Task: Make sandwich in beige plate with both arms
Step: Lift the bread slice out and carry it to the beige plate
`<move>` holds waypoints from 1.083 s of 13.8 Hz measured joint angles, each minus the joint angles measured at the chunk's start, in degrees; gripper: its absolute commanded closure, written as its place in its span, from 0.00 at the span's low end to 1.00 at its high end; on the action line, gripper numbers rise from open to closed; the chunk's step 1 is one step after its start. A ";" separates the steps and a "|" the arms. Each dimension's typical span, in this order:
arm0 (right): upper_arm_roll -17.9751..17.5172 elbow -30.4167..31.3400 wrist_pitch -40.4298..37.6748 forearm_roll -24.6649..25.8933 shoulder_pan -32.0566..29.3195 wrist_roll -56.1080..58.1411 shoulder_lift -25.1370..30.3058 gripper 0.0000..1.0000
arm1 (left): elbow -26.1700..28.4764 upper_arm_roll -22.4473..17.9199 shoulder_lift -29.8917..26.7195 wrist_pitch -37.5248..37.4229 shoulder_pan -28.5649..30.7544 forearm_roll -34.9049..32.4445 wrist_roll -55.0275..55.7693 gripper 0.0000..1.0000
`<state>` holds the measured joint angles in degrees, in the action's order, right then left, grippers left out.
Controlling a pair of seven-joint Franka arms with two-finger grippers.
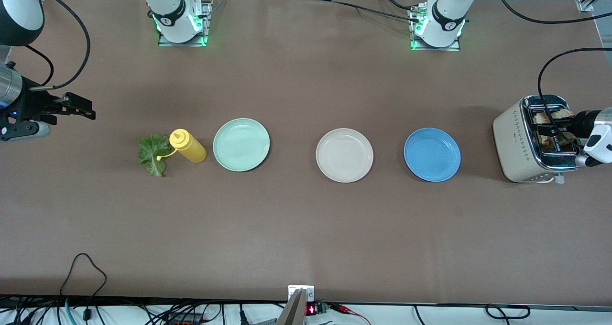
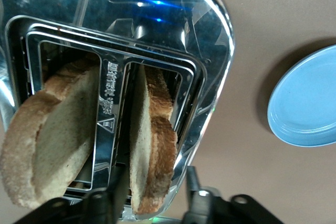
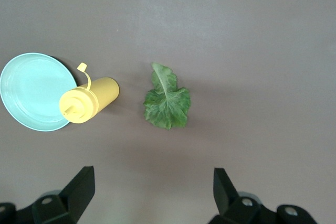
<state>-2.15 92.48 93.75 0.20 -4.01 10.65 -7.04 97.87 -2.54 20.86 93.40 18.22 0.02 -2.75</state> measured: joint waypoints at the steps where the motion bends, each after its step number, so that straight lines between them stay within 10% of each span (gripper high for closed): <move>1: 0.00 0.00 0.00 0.00 0.00 0.00 0.00 0.00 | 0.00 0.00 0.04 0.00 0.02 0.00 0.00 0.92; 7: 0.00 0.03 -0.09 0.00 -0.01 0.00 0.00 0.00 | -2.27 -0.04 0.01 -1.71 0.13 -0.08 -4.47 0.99; 10: 0.01 0.06 -0.41 -0.01 -0.04 0.00 0.00 0.00 | -13.05 0.49 -0.32 -14.12 -0.09 -0.03 -7.29 0.96; 15: -0.02 0.06 -0.46 -0.02 -0.02 0.00 0.00 0.00 | -27.40 11.91 -2.38 -28.89 -0.60 1.00 -7.47 0.99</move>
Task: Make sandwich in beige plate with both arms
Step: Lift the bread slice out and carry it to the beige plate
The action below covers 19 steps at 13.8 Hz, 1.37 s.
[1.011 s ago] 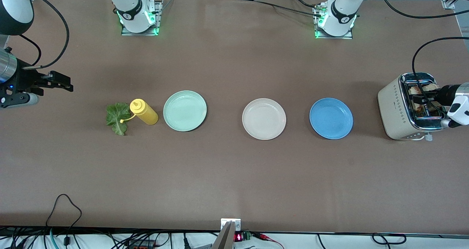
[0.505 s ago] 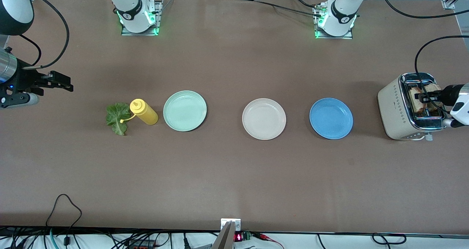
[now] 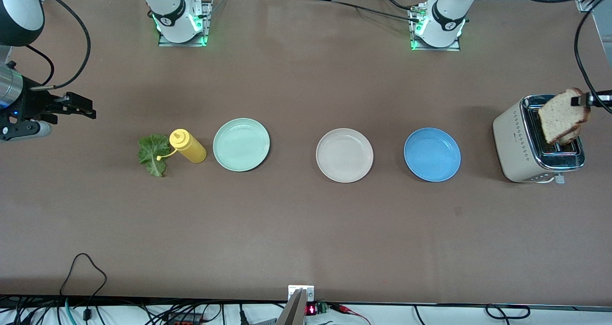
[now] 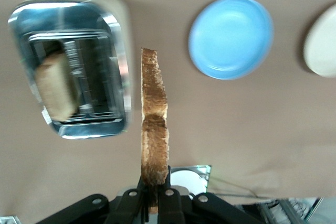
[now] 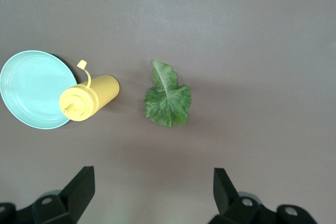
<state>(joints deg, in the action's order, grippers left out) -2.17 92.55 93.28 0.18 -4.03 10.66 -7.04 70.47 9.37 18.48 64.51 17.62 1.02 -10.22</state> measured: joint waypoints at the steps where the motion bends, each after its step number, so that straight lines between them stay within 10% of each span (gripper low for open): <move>1: -0.01 0.00 0.00 0.00 0.01 0.00 0.00 0.00 | 0.01 3.33 -0.15 -0.48 -0.22 2.14 1.78 1.00; 11: -0.03 0.01 -0.34 -0.02 0.02 0.00 0.01 0.00 | 15.71 8.15 9.76 31.32 -18.02 28.69 14.16 1.00; 19: -0.03 0.01 -0.38 -0.11 0.02 -0.01 0.02 0.00 | 19.19 8.18 18.54 48.05 -24.53 29.61 14.21 1.00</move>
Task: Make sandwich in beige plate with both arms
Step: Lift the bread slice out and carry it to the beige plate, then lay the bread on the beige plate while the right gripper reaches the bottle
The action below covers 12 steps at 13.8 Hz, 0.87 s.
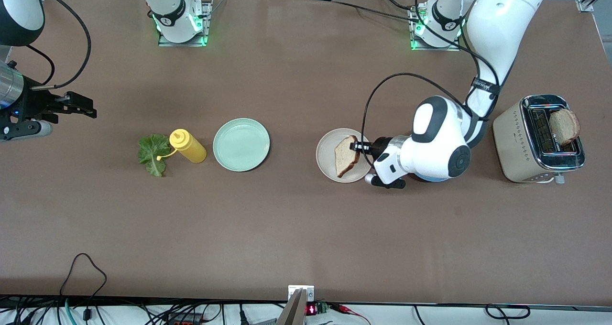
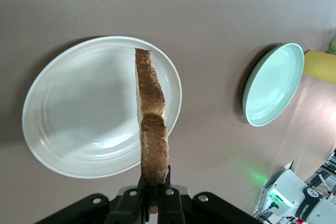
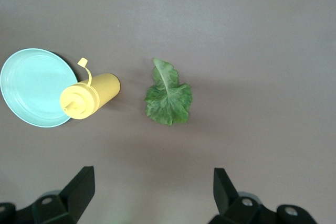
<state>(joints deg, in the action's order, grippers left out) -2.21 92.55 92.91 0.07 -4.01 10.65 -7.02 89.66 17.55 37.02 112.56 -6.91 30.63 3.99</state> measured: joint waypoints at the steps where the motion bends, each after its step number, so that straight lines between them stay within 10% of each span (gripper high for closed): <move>1: 0.00 0.00 0.00 -0.05 0.00 0.00 0.00 0.00 | 0.02 0.00 0.46 0.02 -0.19 0.00 0.00 1.00; 12: 0.01 0.14 0.04 -3.75 -0.11 0.04 -3.86 0.00 | 2.24 0.02 1.63 -0.02 -1.50 3.95 1.10 0.99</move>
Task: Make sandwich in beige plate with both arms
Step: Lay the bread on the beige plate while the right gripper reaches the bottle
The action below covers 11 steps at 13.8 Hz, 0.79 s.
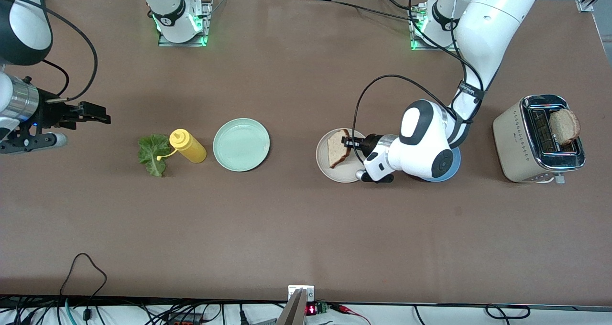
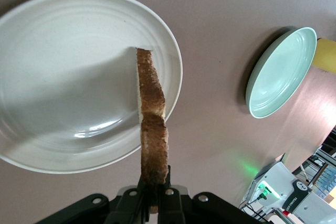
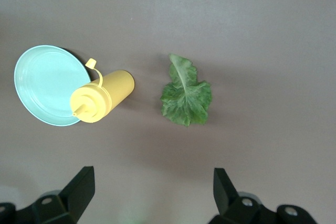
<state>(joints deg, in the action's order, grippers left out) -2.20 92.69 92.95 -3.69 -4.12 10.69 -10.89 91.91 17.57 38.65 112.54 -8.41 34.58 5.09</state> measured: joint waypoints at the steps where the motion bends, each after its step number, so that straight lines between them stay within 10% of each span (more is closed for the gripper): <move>1: -0.06 0.01 -0.01 -0.10 0.02 0.02 -0.49 0.00 | 0.04 0.00 0.30 0.00 -0.05 0.17 0.02 0.96; 6: -0.73 0.20 -1.01 -2.14 0.86 4.17 -2.88 0.00 | 0.12 -0.48 1.32 0.02 0.51 0.21 0.03 0.63; 9: -0.71 1.57 -1.12 -4.86 1.11 12.34 -3.36 0.00 | 0.16 -2.07 2.58 0.06 0.71 0.21 0.02 0.00; 11: -0.54 5.59 2.01 -6.47 0.72 21.36 -2.33 0.00 | 0.21 -3.80 3.39 0.30 0.83 0.20 -0.04 0.00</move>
<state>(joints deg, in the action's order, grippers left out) -2.74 98.29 94.96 -10.16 -3.40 32.05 -13.21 92.12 13.76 42.04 112.84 -7.58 34.78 5.05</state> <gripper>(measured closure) 0.000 0.445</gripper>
